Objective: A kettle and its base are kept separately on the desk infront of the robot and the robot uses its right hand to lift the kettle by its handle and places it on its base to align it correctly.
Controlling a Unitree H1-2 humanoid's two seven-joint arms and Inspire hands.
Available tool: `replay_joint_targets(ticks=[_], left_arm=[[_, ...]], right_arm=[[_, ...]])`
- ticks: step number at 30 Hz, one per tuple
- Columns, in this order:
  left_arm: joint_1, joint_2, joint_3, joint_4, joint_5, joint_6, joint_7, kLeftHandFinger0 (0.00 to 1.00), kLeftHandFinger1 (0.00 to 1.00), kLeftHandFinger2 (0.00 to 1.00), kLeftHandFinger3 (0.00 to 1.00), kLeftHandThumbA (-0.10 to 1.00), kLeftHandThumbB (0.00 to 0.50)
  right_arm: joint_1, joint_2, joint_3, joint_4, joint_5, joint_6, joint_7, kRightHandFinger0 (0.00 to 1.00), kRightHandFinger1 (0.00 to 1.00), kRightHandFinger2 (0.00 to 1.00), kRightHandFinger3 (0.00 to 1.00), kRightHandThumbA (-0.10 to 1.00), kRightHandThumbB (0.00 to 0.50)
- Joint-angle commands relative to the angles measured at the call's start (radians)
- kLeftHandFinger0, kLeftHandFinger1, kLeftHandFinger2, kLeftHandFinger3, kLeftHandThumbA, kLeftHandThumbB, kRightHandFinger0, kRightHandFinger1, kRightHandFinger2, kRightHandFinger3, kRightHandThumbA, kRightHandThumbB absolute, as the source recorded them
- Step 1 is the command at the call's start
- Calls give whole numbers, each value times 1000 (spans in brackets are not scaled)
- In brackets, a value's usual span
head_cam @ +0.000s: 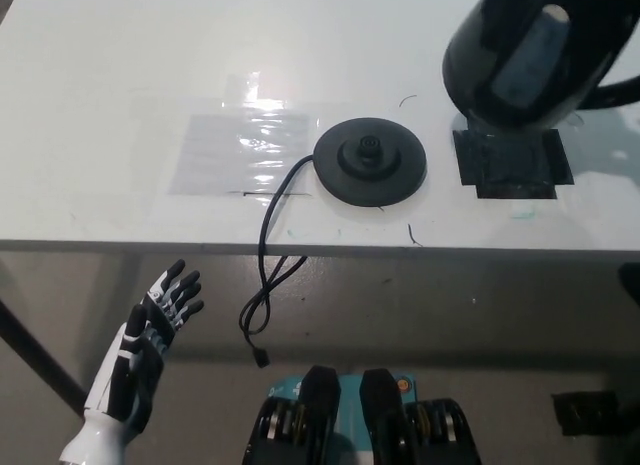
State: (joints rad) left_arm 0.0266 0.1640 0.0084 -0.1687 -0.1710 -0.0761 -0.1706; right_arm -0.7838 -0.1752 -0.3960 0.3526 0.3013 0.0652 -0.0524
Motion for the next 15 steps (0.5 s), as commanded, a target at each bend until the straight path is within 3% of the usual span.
replay_joint_targets(ticks=[1,3,7,12,15], left_arm=[[-8,20,1,-5,-6,-21,-23,1000,1000,1000,1000,1000,5],[-7,17,2,-10,-6,-16,-18,1000,1000,1000,1000,1000,0],[-7,15,-1,-8,-2,-11,-17,1000,1000,1000,1000,1000,0],[-13,18,-2,0,-4,-17,-22,1000,1000,1000,1000,1000,0],[-15,22,-6,4,5,-22,-25,1000,1000,1000,1000,1000,7]], right_arm=[[-120,18,54,-67,13,-28,15,0,216,636,550,-100,102],[-126,26,71,-67,15,-27,26,0,266,703,614,-100,77],[-161,58,147,-32,-46,-33,9,0,354,769,635,-100,105],[-189,89,216,36,-121,-58,-25,0,370,749,618,-100,127],[-196,103,241,67,-148,-63,-44,0,359,724,629,-100,116]])
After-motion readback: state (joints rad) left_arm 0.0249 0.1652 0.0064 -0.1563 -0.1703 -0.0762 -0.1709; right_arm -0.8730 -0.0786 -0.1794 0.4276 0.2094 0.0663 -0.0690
